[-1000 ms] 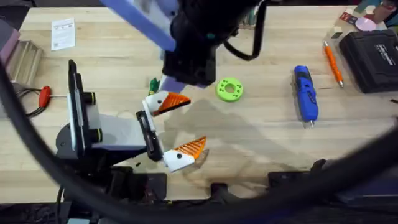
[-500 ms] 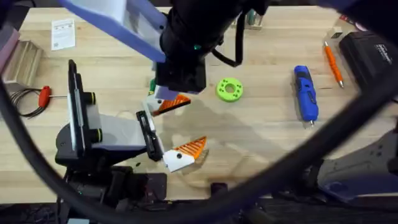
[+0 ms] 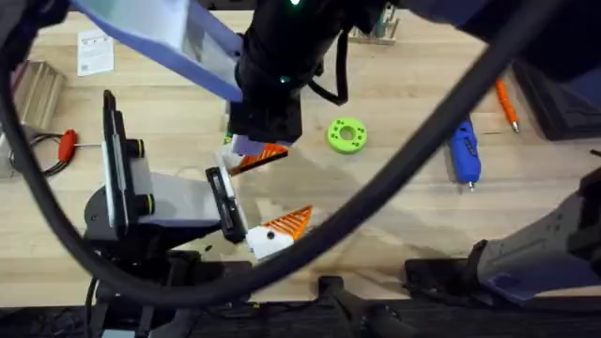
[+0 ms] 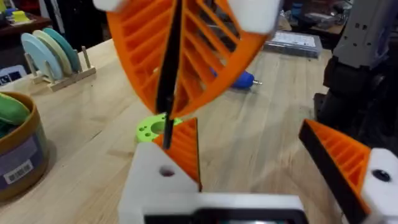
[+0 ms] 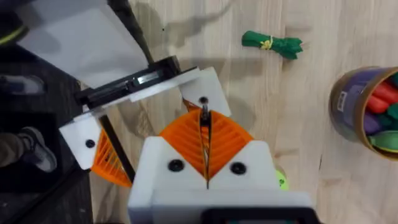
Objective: Pick up the gripper from the table and insert it into the empty holder that is missing its gripper. Then pick up a screw, insert it into the mounting hole, and use the screwdriver to tighten it. Finally, clean up the table by picking up the vegetable and placing it into the bucket.
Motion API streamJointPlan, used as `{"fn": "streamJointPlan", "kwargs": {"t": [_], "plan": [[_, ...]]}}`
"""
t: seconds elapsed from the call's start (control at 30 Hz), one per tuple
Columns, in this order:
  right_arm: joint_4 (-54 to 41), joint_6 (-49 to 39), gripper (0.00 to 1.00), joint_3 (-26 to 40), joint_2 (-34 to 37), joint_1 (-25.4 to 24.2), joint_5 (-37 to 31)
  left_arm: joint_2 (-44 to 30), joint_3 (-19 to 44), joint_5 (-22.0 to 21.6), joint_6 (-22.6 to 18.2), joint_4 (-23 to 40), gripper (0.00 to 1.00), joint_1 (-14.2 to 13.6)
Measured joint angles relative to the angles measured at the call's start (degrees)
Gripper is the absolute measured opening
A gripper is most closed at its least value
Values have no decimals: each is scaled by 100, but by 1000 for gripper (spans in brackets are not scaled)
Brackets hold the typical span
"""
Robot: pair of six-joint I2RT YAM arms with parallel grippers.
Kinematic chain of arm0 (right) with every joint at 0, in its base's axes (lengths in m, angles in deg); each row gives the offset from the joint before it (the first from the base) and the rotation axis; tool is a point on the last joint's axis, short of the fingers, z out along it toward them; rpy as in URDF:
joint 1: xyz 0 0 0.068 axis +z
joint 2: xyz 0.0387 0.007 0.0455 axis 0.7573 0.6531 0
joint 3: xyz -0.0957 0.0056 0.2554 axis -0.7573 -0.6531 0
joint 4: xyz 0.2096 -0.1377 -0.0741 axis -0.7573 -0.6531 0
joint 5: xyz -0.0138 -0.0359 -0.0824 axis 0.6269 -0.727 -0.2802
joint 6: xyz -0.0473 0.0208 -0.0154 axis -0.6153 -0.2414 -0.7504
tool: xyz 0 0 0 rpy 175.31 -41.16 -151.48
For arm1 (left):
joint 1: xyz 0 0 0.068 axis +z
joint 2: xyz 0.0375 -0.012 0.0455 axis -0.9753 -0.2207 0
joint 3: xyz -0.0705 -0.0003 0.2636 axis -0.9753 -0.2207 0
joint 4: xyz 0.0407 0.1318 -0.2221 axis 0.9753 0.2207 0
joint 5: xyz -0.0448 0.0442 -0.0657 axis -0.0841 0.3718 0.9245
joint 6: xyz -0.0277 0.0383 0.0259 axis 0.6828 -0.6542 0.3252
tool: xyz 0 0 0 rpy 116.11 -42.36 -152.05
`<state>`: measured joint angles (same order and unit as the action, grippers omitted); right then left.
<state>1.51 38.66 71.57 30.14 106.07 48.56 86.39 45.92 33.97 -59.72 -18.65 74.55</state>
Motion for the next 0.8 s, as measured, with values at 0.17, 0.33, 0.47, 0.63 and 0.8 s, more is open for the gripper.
{"fn": "streamJointPlan", "kwargs": {"t": [0.17, 0.33, 0.47, 0.63, 0.8], "plan": [[-25, 0, 5, 0, 28, 0, 0, -1, 0, 0, 0, 0, 985, 0], [-66, 0, 5, 0, 55, 0, 0, 0, 0, 0, 0, 0, 985, 0], [-72, 0, 5, 0, 53, 0, 0, -2, 0, 0, 0, 0, 985, 0], [-70, 0, 5, 0, 55, 0, 0, -2, 0, 0, 0, 0, 986, 0], [-68, 0, 5, 0, 69, 0, 0, -2, 0, 0, 0, 0, 986, 0]]}}
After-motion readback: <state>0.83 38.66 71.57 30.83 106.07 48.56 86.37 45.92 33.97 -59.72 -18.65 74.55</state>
